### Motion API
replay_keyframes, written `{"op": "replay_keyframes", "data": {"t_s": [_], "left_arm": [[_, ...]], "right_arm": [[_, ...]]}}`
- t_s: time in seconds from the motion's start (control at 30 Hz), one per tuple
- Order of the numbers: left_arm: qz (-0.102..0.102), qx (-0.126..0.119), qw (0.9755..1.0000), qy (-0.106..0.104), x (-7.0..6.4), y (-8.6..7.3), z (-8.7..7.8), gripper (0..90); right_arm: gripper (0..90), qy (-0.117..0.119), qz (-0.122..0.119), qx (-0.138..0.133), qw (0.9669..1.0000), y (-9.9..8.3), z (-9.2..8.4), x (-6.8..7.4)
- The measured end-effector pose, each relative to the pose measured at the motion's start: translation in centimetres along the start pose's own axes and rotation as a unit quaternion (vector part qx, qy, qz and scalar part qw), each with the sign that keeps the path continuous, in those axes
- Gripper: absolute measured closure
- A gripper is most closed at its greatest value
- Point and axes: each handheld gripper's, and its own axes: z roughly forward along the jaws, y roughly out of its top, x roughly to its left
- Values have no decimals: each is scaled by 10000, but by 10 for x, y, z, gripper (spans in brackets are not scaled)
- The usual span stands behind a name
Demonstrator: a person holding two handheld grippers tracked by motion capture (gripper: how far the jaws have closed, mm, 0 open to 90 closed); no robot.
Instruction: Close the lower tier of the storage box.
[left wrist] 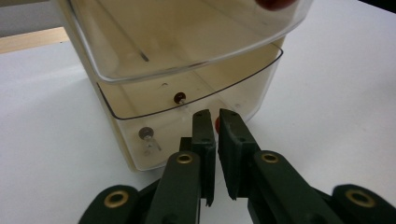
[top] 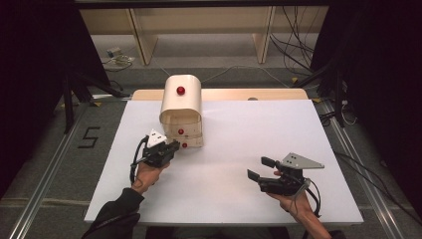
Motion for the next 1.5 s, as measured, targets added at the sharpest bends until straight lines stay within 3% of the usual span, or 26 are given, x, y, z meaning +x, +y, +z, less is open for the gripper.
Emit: {"op": "replay_keyframes", "data": {"t_s": [0.23,0.53,0.6,0.97,1.3,1.5], "left_arm": [[-87,-122,9997,-217,-2,3,-12,775],[1,-223,9985,-495,-10,6,-21,662],[-17,-244,9983,-537,-11,7,-23,595],[-64,-393,9965,-738,-14,8,-29,484],[-56,-491,9949,-882,-21,12,-38,301],[-52,-542,9937,-975,-23,13,-41,244]], "right_arm": [[277,-2,-8,-6,10000,0,0,0],[277,3,-12,12,10000,-1,1,1],[277,5,5,12,10000,-1,1,1],[277,6,-4,19,10000,-1,1,1],[277,13,-3,10,10000,-1,1,1],[276,16,-13,-2,10000,-1,1,0]]}}
